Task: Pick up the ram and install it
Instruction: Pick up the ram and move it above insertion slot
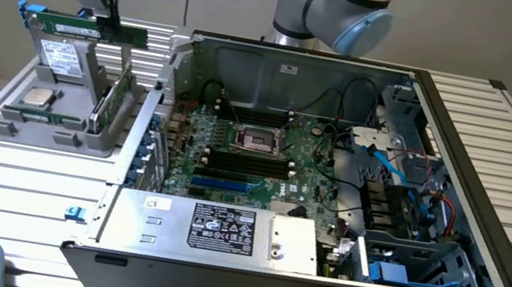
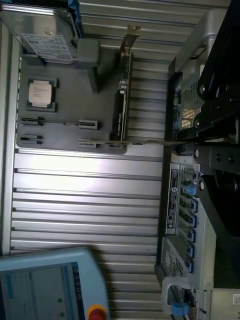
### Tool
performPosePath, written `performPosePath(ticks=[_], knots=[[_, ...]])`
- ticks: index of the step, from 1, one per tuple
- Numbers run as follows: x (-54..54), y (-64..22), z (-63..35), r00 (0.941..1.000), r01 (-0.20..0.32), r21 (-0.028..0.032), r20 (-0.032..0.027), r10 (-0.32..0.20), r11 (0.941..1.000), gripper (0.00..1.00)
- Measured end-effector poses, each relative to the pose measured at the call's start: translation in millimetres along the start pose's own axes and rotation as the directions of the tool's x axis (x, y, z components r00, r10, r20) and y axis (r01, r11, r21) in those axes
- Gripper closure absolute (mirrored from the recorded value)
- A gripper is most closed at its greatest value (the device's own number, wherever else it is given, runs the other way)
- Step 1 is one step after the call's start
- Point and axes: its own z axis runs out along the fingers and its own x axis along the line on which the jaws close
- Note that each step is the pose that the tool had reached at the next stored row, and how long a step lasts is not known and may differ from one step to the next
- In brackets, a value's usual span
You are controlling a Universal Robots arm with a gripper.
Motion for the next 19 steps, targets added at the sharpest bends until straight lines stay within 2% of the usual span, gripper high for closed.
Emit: performPosePath(ticks=[19], knots=[[4.3, -86.7, -2.0, 1.0, 0.0, 0.0001, 0.0001, 0.0, 1.0, 0.86]])
